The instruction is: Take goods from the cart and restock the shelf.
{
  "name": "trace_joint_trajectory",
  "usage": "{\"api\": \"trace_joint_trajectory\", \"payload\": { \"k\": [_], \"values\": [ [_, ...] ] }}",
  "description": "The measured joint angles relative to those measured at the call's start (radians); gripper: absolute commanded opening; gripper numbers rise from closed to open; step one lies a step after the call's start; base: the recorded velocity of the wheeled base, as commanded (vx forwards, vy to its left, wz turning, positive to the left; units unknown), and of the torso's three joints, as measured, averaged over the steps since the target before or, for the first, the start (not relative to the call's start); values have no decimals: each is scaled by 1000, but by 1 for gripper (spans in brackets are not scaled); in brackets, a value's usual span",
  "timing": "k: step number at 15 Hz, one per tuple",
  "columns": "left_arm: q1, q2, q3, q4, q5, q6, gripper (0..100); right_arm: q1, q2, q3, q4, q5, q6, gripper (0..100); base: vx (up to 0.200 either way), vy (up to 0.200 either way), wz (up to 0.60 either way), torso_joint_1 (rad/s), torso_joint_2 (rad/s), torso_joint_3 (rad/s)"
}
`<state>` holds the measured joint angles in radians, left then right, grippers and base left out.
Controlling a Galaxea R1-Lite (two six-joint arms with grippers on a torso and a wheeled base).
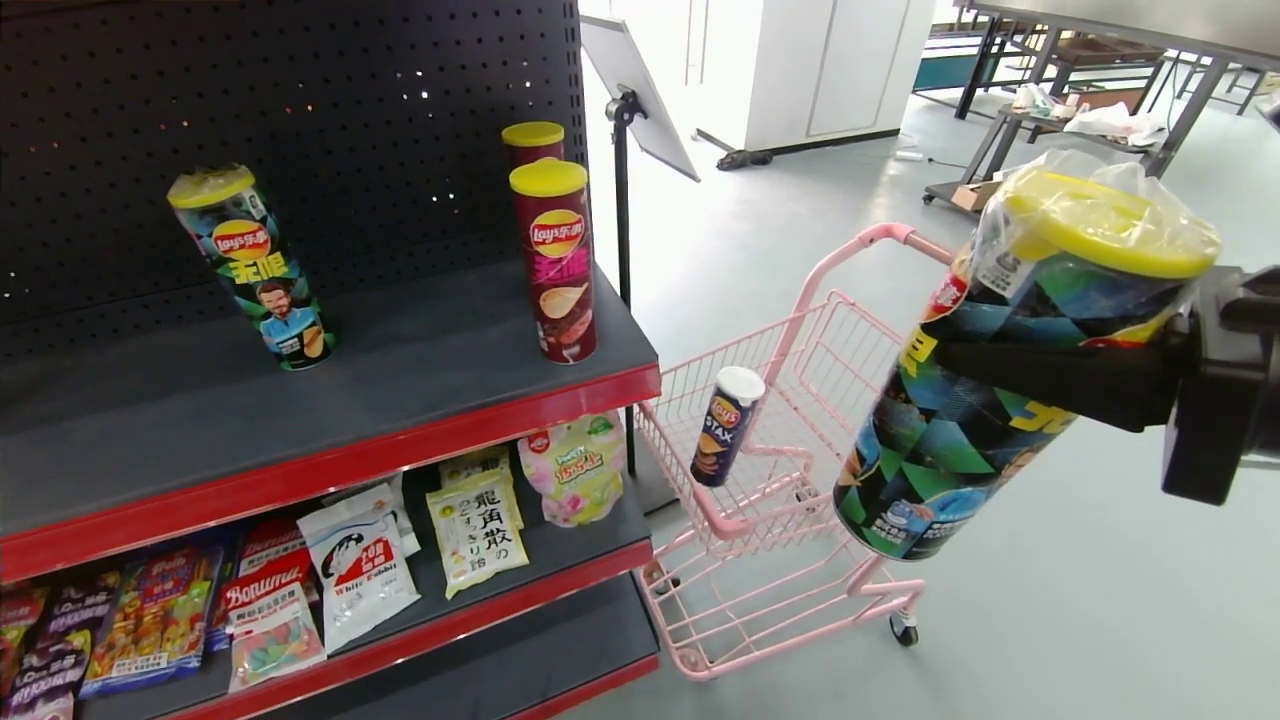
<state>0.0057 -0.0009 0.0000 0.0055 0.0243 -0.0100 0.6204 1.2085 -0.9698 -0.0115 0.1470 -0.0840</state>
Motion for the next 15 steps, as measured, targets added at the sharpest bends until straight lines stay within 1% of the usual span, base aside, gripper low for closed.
{"api": "trace_joint_trajectory", "payload": {
  "k": [1, 5, 10, 14, 15],
  "values": [
    [0, 0, 0, 1, 0, 0, 100, 0, -4, 6, -3, -3, -1, 0, 0, 0, 0, 0, 0, 0],
    [0, 0, 0, 1, 0, 0, 100, -3, -13, 21, -1, -30, -1, 0, 0, 0, 600, -2, -4, 0],
    [0, 0, 0, 0, 0, 0, 100, -1, -14, 26, -2, -29, -1, 0, 0, 0, 600, 7, 7, 1],
    [-1, 0, 0, 1, 0, 0, 100, -6, -14, 49, -7, -44, -35, 0, 0, 0, 0, 0, 0, 0],
    [-1, 0, 0, 2, 0, 0, 100, -12, -20, 64, -11, -48, -37, 0, 0, 200, 0, 2, 2, 2]
  ]
}}
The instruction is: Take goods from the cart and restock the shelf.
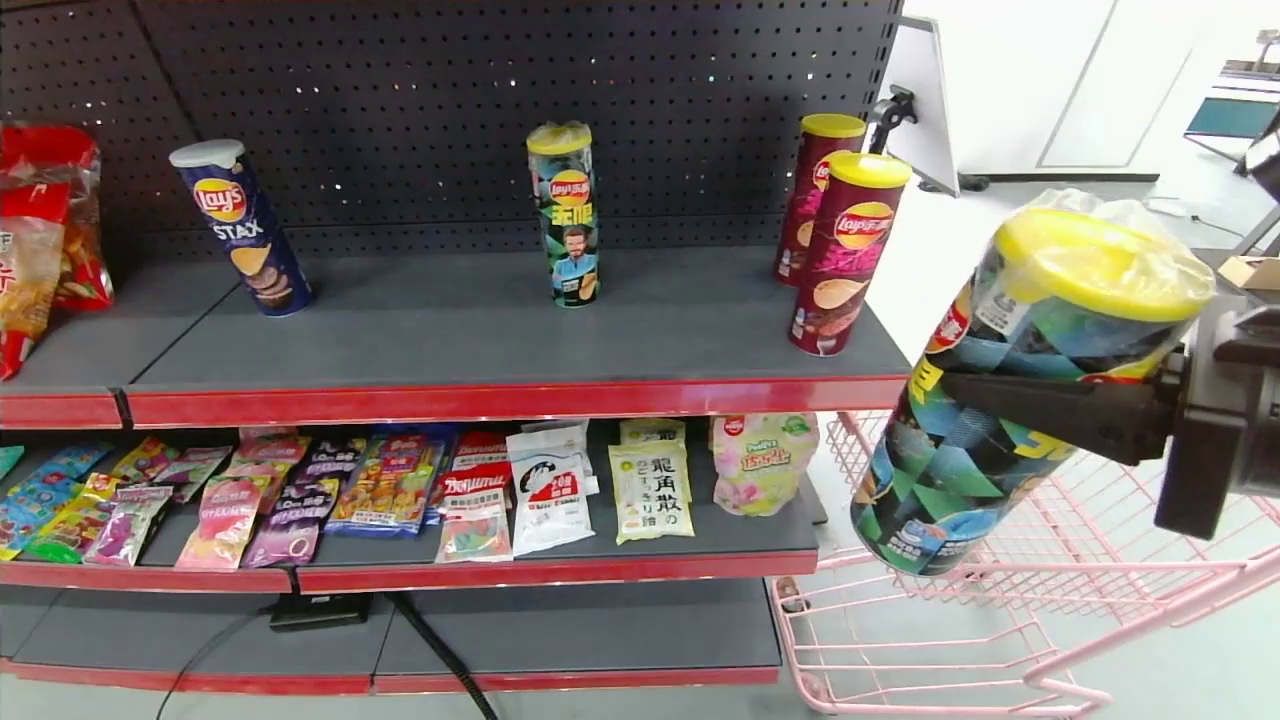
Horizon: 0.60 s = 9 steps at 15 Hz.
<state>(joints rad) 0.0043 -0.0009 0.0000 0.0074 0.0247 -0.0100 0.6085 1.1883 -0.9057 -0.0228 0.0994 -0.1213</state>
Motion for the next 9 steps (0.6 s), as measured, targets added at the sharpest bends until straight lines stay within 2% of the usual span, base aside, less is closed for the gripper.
{"api": "trace_joint_trajectory", "payload": {
  "k": [2, 6, 9],
  "values": [
    [1, 0, 0, -1, -1, 0, 100, -6, -21, 52, -31, 0, 1, 0, 0, 200, 0, -2, 5, 7],
    [1, 0, 0, 0, 0, 0, 100, -41, -30, 151, -277, 2, 6, 0, 0, 200, 0, 4, 5, 4],
    [1, 0, 0, -2, 0, 0, 100, -69, -21, 192, -318, 5, 3, 0, 0, 200, 0, -1, 4, 1]
  ]
}}
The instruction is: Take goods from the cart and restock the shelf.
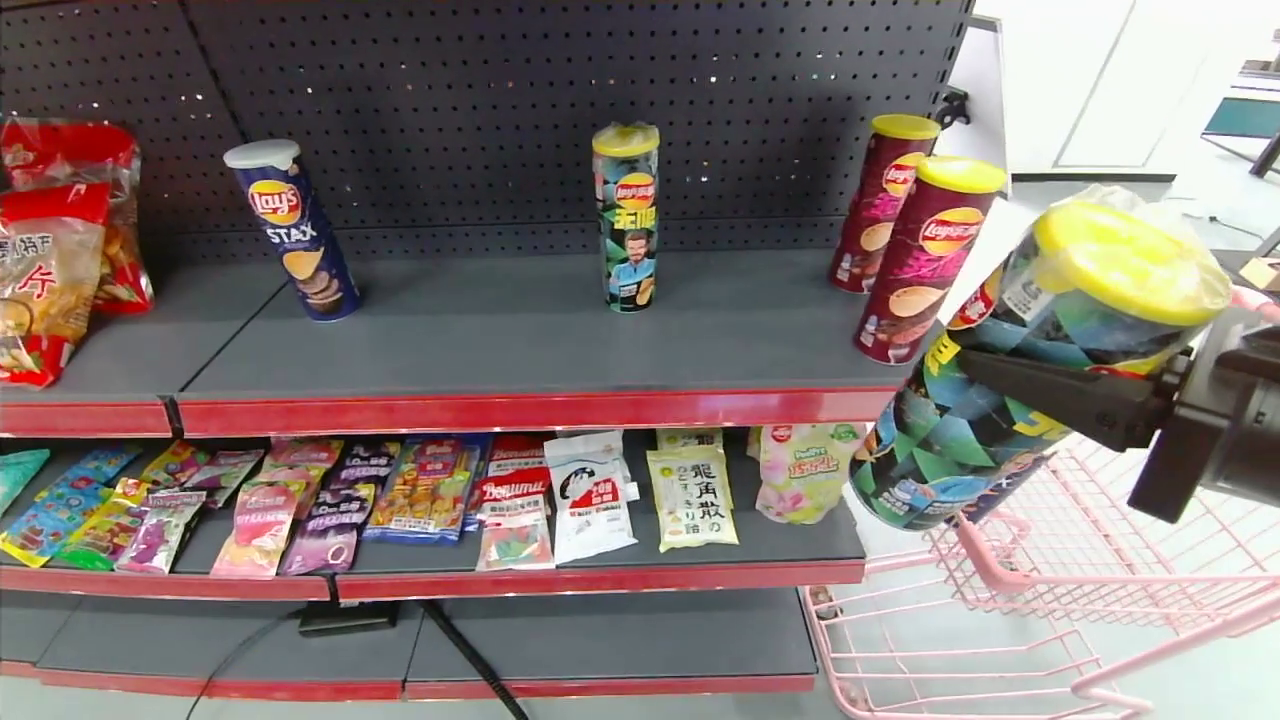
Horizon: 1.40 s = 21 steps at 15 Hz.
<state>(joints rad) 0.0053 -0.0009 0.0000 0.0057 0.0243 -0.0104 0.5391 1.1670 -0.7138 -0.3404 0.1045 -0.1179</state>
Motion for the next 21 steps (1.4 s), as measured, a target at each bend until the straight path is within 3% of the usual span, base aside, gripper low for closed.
{"api": "trace_joint_trajectory", "payload": {
  "k": [4, 7, 19, 21],
  "values": [
    [0, 0, 0, 0, 0, 0, 100, -4, 0, 12, -1, 2, 0, 0, 0, 200, 0, 1, 4, 2],
    [0, 0, 0, 1, 0, 0, 100, -5, -10, 12, 2, 0, -1, 0, 0, 0, 0, 0, 0, 0],
    [1, 0, 0, 0, 0, 1, 100, 5, -18, -4, 2, 21, -19, 0, 200, 0, 0, 2, 1, 2],
    [0, 0, 0, 0, 0, 1, 100, 6, -13, -12, 2, 22, -20, 0, 0, 0, 0, 0, 0, 0]
  ]
}}
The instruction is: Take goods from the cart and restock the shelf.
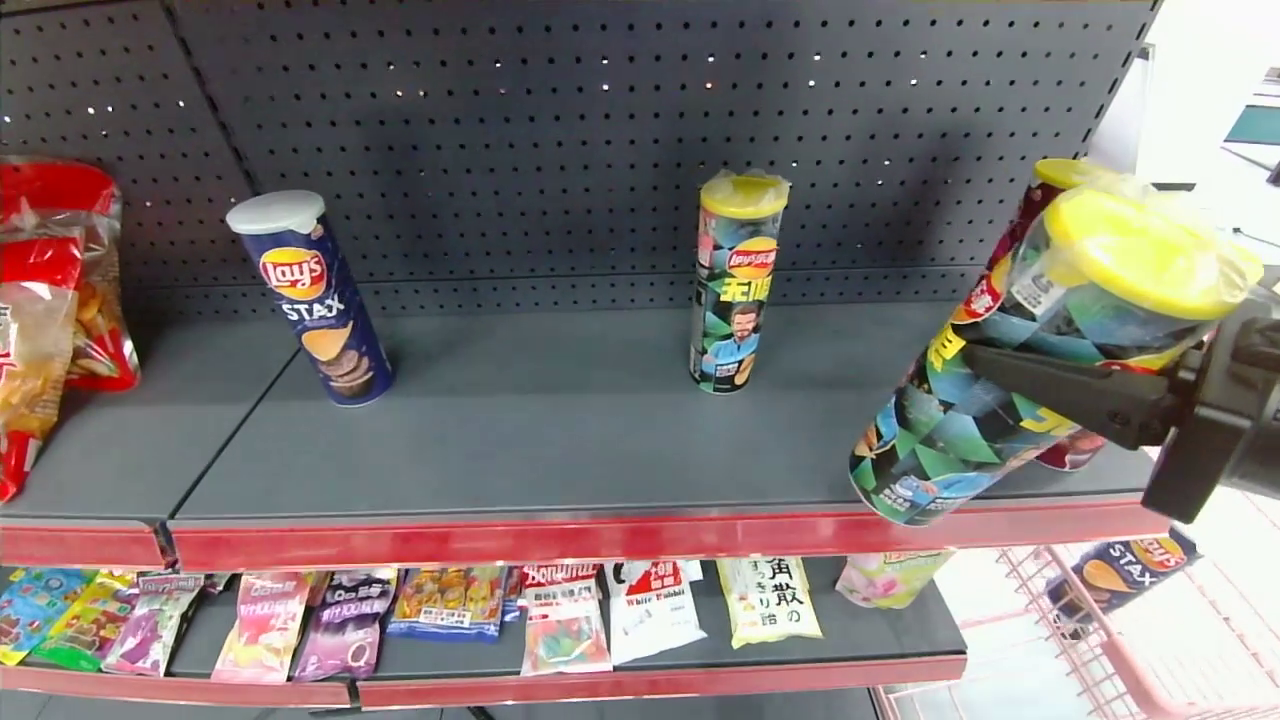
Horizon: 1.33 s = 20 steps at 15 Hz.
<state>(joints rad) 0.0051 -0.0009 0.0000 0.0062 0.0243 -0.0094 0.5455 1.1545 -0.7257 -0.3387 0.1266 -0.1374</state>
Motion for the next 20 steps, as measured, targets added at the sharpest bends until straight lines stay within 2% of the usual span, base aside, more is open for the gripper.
{"api": "trace_joint_trajectory", "payload": {
  "k": [2, 7, 15, 18, 20],
  "values": [
    [0, 0, 0, 0, 0, 0, 100, -1, 8, -5, 2, -1, 0, 0, 0, 0, 0, 0, 0, 0],
    [0, 0, -1, -1, 0, 0, 100, 0, 26, -27, -1, 0, 1, 0, 200, 0, 0, -9, 2, 4],
    [0, 0, 0, 0, -2, -1, 100, -2, 58, -38, -1, -2, -9, 0, 0, 0, 0, 0, 0, 0],
    [-1, 2, -1, 0, -6, 6, 100, -9, 77, -39, -4, -7, -58, 0, 0, 0, 0, 0, 0, 0],
    [-5, 21, -2, 0, -8, 10, 100, -10, 95, -51, -5, -39, -62, 0, 0, 0, 0, 0, 0, 0]
  ]
}}
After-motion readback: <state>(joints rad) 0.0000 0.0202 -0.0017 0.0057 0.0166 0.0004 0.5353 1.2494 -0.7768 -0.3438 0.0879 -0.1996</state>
